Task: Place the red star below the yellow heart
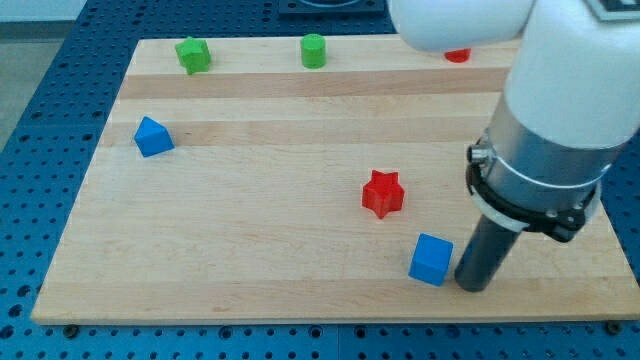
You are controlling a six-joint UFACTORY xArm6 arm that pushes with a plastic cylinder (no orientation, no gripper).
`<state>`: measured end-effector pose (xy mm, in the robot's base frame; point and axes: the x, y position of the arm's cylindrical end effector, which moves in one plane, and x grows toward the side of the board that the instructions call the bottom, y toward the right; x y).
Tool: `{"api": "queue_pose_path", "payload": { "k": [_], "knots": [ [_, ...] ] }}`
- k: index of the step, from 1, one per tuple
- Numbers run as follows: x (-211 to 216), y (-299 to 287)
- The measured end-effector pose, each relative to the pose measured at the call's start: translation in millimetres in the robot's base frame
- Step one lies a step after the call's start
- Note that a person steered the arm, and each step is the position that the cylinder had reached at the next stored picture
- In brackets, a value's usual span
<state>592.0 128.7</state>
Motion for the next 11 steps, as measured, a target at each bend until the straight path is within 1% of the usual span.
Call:
{"api": "queue_pose_path", "payload": {
  "k": [2, 3, 4, 5, 6, 8, 11],
  "knots": [
    [0, -31],
    [0, -30],
    [-4, 2],
    [-12, -3],
    [-12, -19],
    [-11, -35],
    [-11, -98]
  ]
}}
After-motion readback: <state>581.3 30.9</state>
